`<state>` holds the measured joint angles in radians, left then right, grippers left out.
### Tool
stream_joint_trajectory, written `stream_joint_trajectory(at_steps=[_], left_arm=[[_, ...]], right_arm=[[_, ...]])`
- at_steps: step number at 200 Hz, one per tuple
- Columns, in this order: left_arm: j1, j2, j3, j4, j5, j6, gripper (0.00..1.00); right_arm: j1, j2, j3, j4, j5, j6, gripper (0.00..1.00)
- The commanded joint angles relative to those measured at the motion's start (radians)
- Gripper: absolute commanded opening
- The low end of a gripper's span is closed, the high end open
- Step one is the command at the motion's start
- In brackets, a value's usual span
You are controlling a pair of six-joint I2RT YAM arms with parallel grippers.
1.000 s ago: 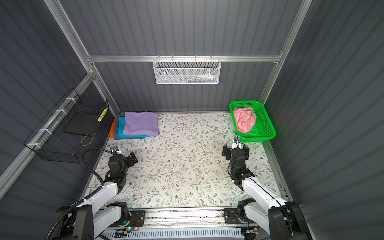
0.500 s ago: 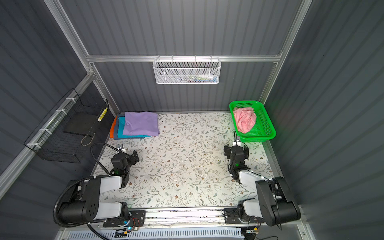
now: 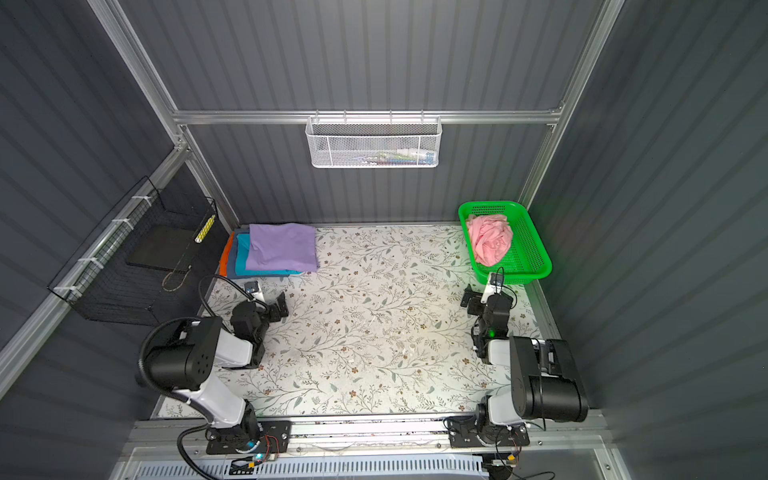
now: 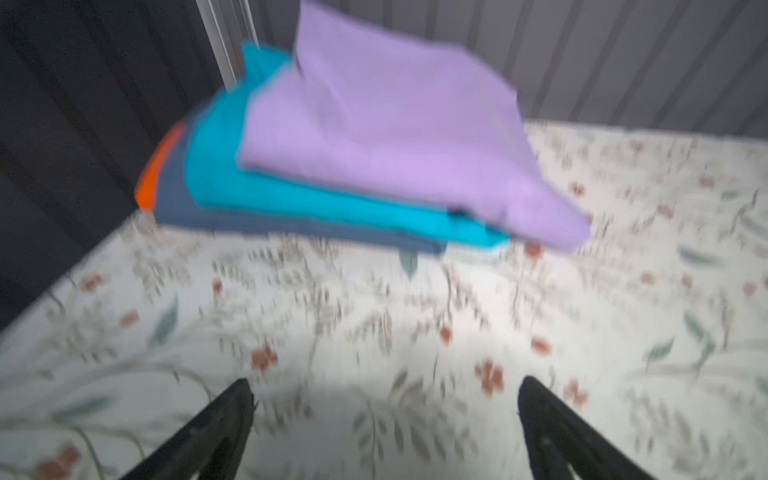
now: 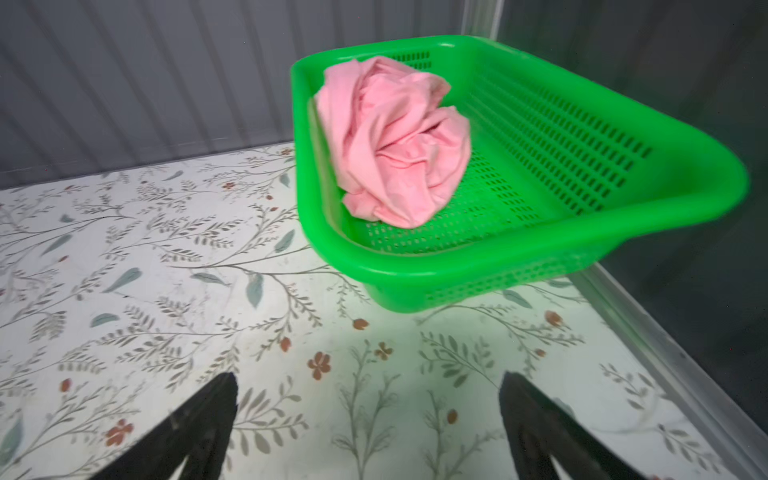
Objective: Fold and stack the t-shirts
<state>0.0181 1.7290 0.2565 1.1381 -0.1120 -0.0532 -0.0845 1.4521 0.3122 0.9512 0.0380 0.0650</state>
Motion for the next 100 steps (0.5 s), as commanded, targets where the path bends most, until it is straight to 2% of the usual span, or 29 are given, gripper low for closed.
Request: stream_joint_trajectory(at_steps=[1, 7, 15, 20, 29, 43, 100], left_arm=[[0.016, -0.032, 0.051, 0.05, 0.05, -0.023, 1.0], [0.016, -0.006, 0.094, 0.034, 0.089, -0.01, 1.0], [0.012, -0.025, 0.16, -0.144, 0.117, 0.019, 1.0], [-0.003, -0.03, 0.195, -0.218, 0.085, 0.032, 0.99], [-0.041, -0.009, 0.203, -0.187, 0.023, 0.054, 1.0], [-0.044, -0.022, 0.214, -0.24, 0.031, 0.054, 1.0], [-0.044, -0.013, 0.211, -0.219, 0.028, 0.056, 0.99]], right_arm=[[0.0, 0.017, 0.011, 0.049, -0.112, -0.011, 0.99], [0.0, 0.001, 0.02, 0.006, -0.113, -0.013, 0.99], [0.0, -0.008, 0.029, -0.033, -0.114, -0.014, 0.99], [0.0, -0.004, 0.024, -0.016, -0.115, -0.015, 0.99], [0.001, 0.012, 0.012, 0.033, -0.112, -0.013, 0.99], [0.002, 0.0, 0.022, -0.004, -0.114, -0.014, 0.99], [0.0, 0.007, 0.02, 0.01, -0.115, -0.013, 0.99]])
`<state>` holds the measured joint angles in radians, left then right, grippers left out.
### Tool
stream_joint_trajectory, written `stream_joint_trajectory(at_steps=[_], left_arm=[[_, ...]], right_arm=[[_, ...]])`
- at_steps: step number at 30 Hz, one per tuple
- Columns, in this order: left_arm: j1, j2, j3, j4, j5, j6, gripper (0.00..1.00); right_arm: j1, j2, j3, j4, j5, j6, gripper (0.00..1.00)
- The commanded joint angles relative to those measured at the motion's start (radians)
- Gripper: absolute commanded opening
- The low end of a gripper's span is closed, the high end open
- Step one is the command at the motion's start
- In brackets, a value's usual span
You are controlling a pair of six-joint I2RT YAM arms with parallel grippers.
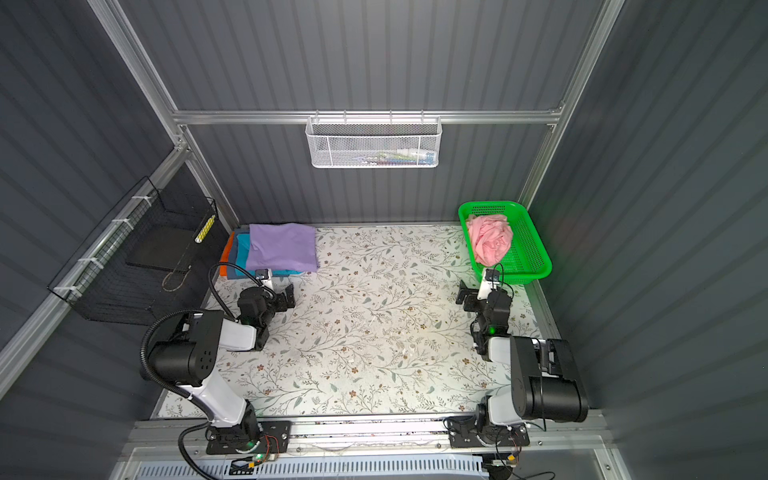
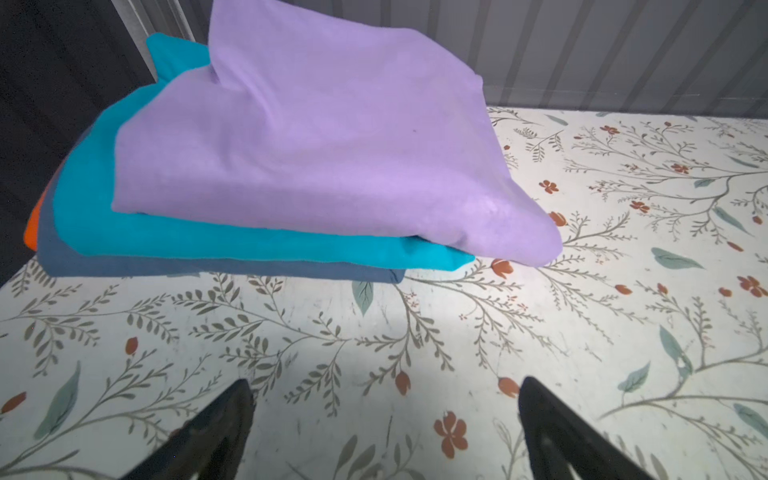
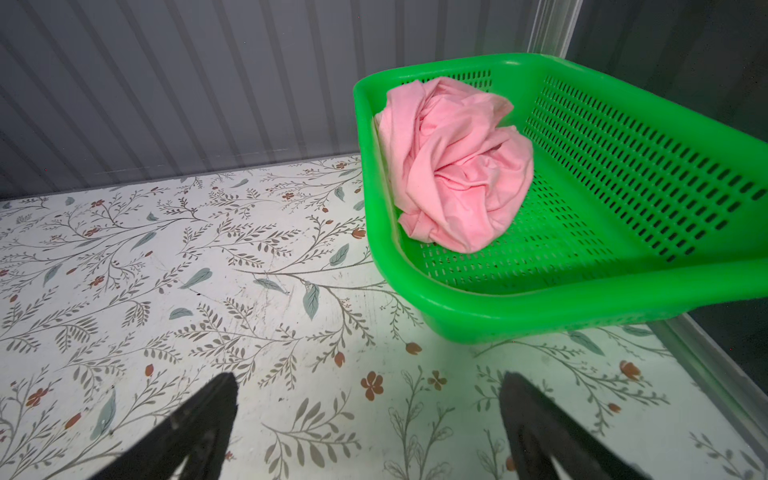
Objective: Fold and stack the t-shirts
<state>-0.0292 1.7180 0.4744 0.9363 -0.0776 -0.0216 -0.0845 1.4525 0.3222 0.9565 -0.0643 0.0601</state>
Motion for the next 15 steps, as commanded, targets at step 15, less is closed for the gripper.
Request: stream_joint_trajectory(at_steps=[15], left_arm=[[-0.003, -0.002, 0.001, -0.03, -0.011, 0.033, 1.0]], right_arm=[[0.001, 0.003, 0.011, 0.0, -0.011, -0.009, 0.99]])
